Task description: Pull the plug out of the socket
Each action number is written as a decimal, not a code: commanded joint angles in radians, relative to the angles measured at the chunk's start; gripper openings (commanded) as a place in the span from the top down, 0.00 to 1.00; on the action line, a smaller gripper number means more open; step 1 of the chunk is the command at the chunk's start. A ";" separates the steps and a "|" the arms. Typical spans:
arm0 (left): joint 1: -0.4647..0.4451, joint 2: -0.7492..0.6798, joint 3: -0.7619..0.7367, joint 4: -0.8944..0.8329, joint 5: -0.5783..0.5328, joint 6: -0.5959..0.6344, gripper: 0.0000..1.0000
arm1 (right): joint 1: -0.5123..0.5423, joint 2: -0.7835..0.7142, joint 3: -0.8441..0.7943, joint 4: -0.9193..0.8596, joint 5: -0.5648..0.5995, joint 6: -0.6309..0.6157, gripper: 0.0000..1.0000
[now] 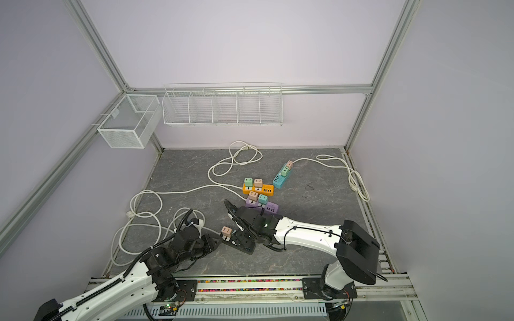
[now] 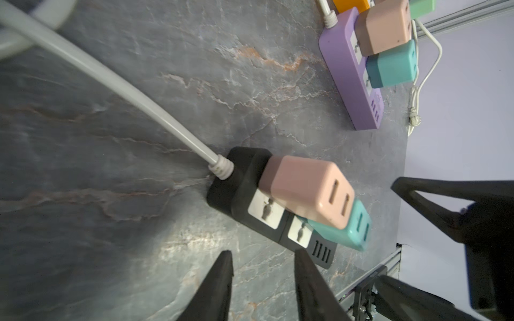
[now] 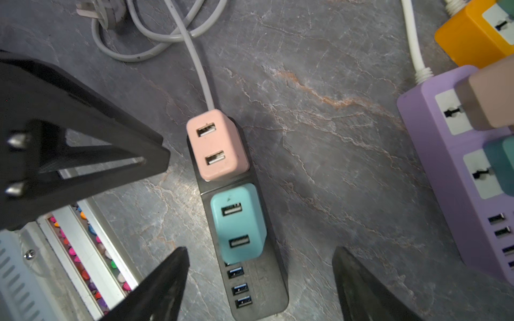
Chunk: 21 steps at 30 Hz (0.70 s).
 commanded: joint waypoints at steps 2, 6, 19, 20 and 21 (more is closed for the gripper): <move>-0.029 0.038 -0.009 0.082 -0.035 -0.055 0.60 | 0.008 0.046 0.034 -0.010 -0.020 -0.049 0.17; -0.029 0.061 -0.015 0.092 -0.039 -0.059 0.59 | 0.008 0.085 0.061 -0.021 -0.027 -0.052 0.19; -0.030 0.135 -0.011 0.087 -0.052 -0.046 0.56 | 0.009 0.134 0.085 -0.031 -0.004 -0.077 0.25; -0.030 0.143 -0.015 0.103 -0.049 -0.048 0.56 | 0.009 0.135 0.085 -0.031 -0.003 -0.080 0.26; -0.030 0.150 -0.017 0.125 -0.043 -0.050 0.56 | 0.010 0.139 0.085 -0.030 -0.002 -0.082 0.26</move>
